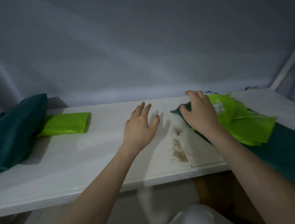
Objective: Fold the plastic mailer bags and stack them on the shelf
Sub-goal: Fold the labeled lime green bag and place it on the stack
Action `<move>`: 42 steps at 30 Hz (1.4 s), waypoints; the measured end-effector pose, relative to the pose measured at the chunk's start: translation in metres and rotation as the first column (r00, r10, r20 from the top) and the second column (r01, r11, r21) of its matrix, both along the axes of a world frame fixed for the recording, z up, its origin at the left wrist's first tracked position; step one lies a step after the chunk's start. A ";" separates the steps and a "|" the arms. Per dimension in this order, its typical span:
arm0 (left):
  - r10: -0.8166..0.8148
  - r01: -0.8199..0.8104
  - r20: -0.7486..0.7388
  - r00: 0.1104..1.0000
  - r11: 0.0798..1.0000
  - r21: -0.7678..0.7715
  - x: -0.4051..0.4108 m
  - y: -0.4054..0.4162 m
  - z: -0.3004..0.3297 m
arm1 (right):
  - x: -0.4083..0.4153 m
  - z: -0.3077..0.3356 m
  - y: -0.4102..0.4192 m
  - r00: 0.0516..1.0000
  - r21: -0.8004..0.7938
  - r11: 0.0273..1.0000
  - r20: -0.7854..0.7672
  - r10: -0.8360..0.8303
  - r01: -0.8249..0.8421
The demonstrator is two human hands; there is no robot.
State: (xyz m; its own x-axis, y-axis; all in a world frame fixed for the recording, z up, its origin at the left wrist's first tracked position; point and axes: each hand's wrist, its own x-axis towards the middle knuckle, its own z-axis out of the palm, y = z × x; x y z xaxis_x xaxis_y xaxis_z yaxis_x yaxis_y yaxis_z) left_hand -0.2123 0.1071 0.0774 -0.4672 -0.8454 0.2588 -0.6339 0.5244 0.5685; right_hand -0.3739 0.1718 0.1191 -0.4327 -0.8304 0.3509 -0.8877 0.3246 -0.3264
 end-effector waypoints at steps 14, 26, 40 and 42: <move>-0.221 0.215 0.101 0.970 0.975 0.061 -0.119 0.025 -0.031 | -0.111 -0.032 0.062 0.919 0.028 0.958 0.277 -0.281 0.284; -0.269 0.257 -0.040 0.962 0.854 0.453 -0.171 0.007 -0.068 | -0.147 -0.066 0.035 0.856 0.050 0.967 0.457 -0.244 0.249; -0.068 0.341 -0.399 0.914 0.660 0.669 -0.159 0.007 -0.050 | -0.125 -0.057 0.028 0.908 -0.048 0.978 0.384 -0.170 0.204; -0.028 0.340 -0.410 0.912 0.612 0.714 -0.153 0.010 -0.045 | -0.118 -0.053 0.030 0.919 -0.079 0.974 0.356 -0.170 0.211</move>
State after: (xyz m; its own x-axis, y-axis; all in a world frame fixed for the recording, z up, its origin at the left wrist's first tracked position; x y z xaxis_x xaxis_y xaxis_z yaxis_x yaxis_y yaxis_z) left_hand -0.3649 0.1169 0.0321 -0.6539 -0.7085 -0.2656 -0.2688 -0.1106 0.9568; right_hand -0.4922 0.2021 0.0657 -0.6897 -0.6838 0.2382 -0.6384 0.4189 -0.6458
